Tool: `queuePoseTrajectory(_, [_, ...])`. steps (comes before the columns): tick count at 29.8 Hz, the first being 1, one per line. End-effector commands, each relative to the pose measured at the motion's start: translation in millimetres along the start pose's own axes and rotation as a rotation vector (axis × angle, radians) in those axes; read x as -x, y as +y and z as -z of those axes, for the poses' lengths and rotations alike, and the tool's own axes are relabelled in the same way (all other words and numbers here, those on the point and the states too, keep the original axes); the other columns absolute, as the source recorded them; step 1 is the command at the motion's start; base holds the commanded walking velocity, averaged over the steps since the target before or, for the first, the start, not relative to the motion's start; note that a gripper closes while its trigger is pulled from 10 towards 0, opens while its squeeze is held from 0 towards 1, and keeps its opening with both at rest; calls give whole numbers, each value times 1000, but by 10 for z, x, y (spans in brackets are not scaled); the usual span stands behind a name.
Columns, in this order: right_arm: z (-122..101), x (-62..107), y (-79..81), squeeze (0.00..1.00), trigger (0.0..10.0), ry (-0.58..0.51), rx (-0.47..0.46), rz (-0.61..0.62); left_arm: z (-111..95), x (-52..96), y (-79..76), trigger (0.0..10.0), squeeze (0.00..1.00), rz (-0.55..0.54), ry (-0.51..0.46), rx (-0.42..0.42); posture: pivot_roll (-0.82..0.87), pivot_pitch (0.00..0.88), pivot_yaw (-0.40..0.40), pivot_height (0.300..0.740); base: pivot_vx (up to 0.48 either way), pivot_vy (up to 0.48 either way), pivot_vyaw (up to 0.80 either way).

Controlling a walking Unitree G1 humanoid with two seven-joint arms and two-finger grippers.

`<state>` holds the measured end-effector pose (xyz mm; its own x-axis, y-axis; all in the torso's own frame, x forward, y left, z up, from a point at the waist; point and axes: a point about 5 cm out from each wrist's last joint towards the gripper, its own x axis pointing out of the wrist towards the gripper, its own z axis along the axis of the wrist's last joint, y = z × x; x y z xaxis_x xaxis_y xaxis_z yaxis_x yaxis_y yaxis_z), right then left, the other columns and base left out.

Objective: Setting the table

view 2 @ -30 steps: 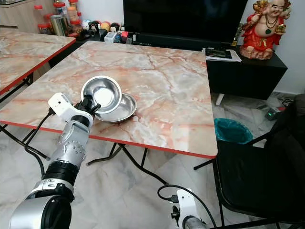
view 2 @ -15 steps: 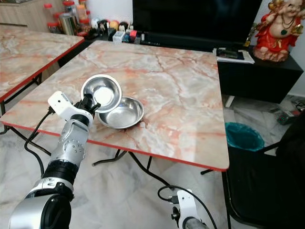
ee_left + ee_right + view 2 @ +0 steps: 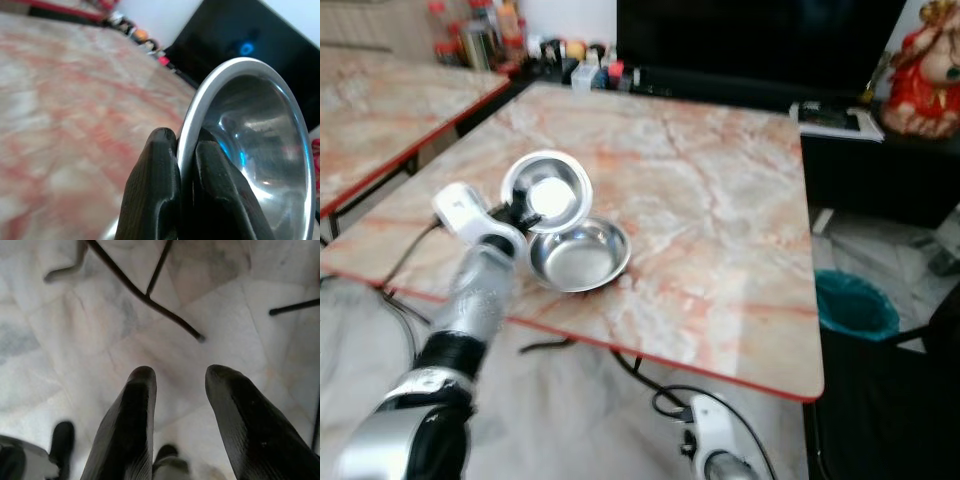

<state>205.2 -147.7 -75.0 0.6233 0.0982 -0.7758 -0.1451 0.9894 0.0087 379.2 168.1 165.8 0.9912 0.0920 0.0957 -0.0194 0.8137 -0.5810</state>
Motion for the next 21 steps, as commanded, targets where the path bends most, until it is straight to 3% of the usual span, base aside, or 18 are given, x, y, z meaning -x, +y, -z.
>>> queuePoseTrajectory(1, [98,31,-120,0,10000,32,-8,32,59,-19,-261,10000,0,82,14,-3,3,0,-18,719,262,0,0])
queuePoseTrajectory(8, [98,31,-125,0,10000,33,-6,31,97,-7,-326,10000,0,132,46,-15,-1,0,-20,719,0,0,0])
queuePoseTrajectory(21, [112,37,-141,0,10000,37,-3,31,104,30,-228,10000,0,50,138,30,1,0,-24,719,0,0,0])
